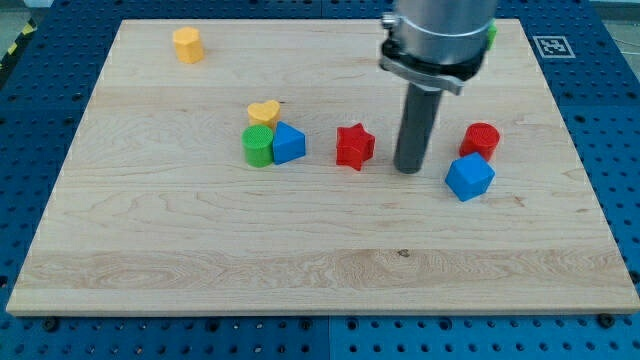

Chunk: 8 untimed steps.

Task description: Slide red star into the triangle

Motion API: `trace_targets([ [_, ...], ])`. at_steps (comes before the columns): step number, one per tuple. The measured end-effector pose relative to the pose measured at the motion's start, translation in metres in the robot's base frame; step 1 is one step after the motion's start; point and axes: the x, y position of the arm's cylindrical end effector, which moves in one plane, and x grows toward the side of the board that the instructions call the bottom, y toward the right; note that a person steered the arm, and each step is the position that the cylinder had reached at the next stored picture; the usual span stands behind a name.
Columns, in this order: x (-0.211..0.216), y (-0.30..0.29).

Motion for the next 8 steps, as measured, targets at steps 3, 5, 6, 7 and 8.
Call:
trace_targets([
  [3, -0.019, 0.003],
  [5, -0.036, -0.016],
  [6, -0.028, -0.012],
  [7, -0.002, -0.029],
  [8, -0.013, -0.069],
])
